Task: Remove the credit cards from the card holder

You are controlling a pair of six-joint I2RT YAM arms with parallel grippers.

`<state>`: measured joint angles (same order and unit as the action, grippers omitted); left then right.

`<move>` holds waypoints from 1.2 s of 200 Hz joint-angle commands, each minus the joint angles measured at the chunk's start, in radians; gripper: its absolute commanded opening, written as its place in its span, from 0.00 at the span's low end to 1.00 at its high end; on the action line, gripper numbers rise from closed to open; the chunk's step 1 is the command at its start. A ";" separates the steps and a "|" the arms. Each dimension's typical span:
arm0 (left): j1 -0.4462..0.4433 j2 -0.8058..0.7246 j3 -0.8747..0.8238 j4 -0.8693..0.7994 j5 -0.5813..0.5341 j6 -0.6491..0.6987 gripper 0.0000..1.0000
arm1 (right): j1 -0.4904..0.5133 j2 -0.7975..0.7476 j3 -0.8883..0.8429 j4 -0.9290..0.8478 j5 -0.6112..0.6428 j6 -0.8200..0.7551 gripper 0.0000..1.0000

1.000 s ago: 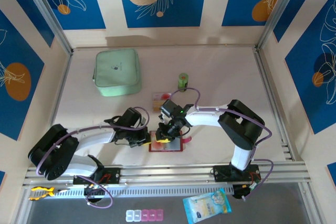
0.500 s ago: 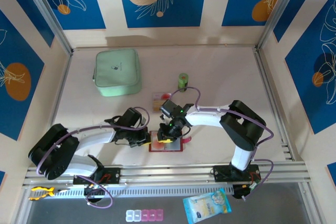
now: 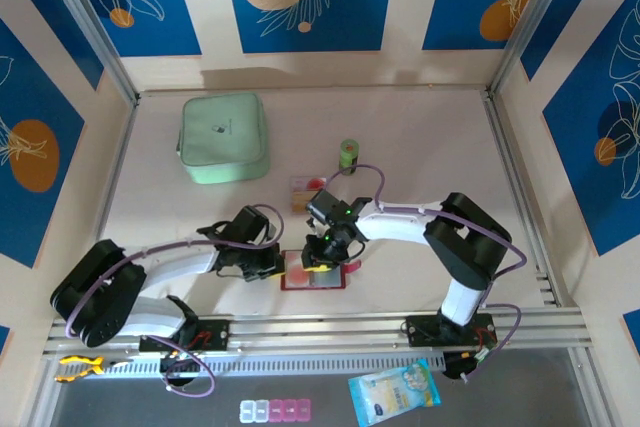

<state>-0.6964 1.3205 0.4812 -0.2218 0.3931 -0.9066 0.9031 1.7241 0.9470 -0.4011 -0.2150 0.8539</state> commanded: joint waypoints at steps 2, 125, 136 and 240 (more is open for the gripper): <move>-0.001 -0.026 0.007 -0.137 -0.066 0.021 0.03 | -0.015 -0.056 -0.041 0.038 -0.038 0.031 0.28; -0.013 -0.011 0.053 -0.114 -0.041 0.007 0.00 | -0.038 -0.055 -0.098 0.149 -0.108 0.071 0.27; -0.014 -0.006 0.051 -0.111 -0.043 0.009 0.00 | -0.038 -0.048 -0.099 0.155 -0.112 0.074 0.27; -0.014 0.046 0.019 -0.094 -0.052 0.014 0.00 | -0.038 0.006 -0.115 0.232 -0.153 0.098 0.23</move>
<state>-0.7036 1.3388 0.5289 -0.2955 0.3622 -0.9073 0.8700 1.7096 0.8494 -0.2001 -0.3244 0.9298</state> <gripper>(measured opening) 0.044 0.232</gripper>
